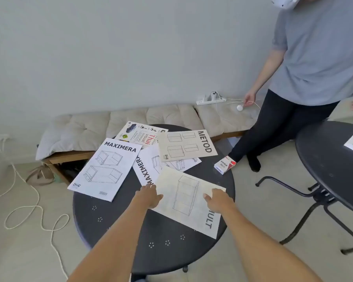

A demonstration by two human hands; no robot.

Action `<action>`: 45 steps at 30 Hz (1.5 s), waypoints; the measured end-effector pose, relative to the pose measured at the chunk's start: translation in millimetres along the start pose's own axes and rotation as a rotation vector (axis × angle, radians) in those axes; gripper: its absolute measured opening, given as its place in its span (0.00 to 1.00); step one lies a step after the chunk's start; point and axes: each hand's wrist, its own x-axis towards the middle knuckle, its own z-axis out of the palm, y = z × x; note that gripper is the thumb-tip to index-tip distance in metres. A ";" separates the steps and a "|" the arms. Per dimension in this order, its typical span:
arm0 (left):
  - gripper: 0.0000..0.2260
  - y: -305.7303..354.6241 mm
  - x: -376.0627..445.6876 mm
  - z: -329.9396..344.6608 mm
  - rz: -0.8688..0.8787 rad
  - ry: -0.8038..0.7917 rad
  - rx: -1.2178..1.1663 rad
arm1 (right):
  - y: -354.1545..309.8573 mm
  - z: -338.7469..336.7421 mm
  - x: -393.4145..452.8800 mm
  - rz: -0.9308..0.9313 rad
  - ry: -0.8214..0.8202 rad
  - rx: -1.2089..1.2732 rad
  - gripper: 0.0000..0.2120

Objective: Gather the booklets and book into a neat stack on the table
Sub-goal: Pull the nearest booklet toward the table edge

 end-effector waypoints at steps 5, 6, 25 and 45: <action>0.24 -6.6 27.8 17.4 -0.018 -0.037 -0.009 | 14.6 28.4 3.4 0.159 -0.014 0.127 0.24; 0.23 -7.8 33.1 20.8 -0.016 -0.041 -0.010 | 15.7 33.4 4.6 0.189 -0.001 0.161 0.23; 0.13 -47.2 69.9 41.4 -0.284 0.093 -0.645 | 21.5 59.0 24.0 0.604 0.048 0.773 0.05; 0.03 -95.0 -54.0 119.6 -0.477 0.234 -1.617 | 4.9 54.7 -6.5 0.405 -0.362 1.428 0.05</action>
